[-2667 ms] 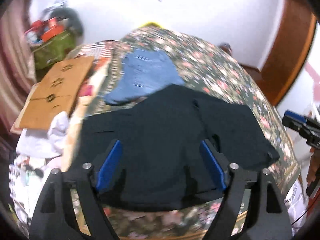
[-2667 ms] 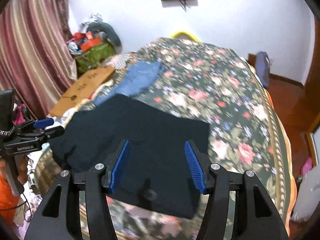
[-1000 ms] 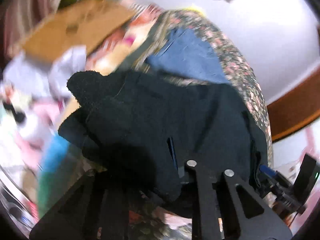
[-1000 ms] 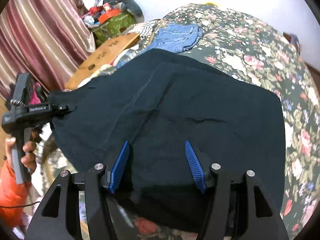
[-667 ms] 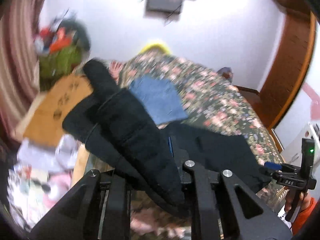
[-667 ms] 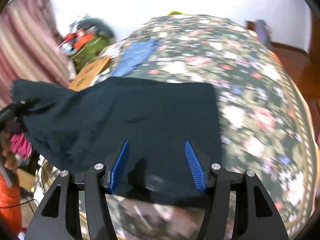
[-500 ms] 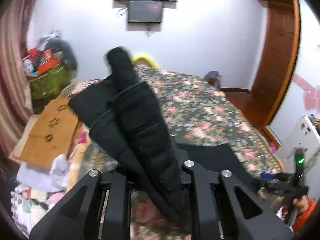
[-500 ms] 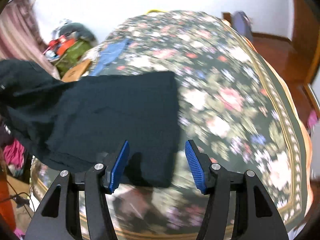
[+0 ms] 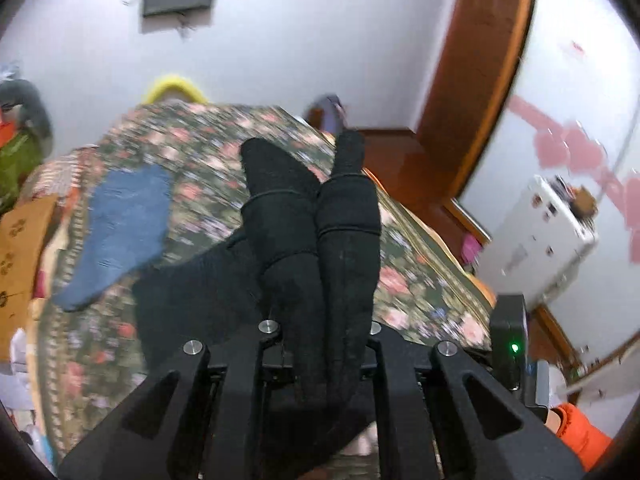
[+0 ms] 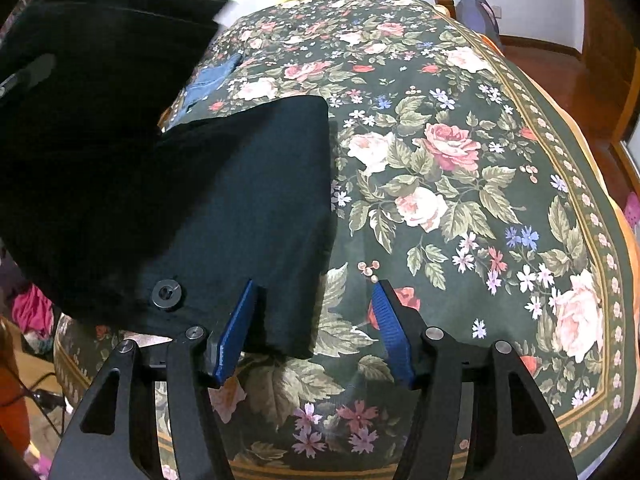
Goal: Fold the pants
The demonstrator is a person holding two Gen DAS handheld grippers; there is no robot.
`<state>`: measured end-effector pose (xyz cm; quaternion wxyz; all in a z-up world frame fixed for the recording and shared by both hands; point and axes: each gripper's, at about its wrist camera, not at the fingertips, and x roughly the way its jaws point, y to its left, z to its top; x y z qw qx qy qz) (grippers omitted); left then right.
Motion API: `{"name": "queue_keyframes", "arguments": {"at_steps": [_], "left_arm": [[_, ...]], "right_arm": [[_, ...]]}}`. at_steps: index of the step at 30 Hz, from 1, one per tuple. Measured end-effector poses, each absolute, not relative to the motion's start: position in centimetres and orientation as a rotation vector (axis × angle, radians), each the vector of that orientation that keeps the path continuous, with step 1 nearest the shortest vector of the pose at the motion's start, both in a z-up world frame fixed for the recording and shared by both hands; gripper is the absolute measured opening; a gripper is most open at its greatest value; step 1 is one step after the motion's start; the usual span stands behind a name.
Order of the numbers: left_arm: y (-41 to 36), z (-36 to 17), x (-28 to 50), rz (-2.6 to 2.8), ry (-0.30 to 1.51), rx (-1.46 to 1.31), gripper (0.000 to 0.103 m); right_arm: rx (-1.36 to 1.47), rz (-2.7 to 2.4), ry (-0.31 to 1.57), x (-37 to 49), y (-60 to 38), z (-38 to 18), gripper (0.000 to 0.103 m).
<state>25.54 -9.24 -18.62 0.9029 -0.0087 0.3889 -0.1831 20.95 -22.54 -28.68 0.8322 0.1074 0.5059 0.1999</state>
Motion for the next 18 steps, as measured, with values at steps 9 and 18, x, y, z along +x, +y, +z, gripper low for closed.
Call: {"name": "queue_keyframes", "arguments": {"at_steps": [9,18], "left_arm": [[-14.5,-25.0,25.0,-0.432,0.953,0.139,0.012],[-12.8,-22.0,24.5,-0.44,0.991,0.099,0.058]], "right_arm": [[0.265,0.419,1.064,20.0,-23.1,-28.3,0.056],[0.245,0.445,1.07,17.0,-23.5,-27.3,0.058]]}}
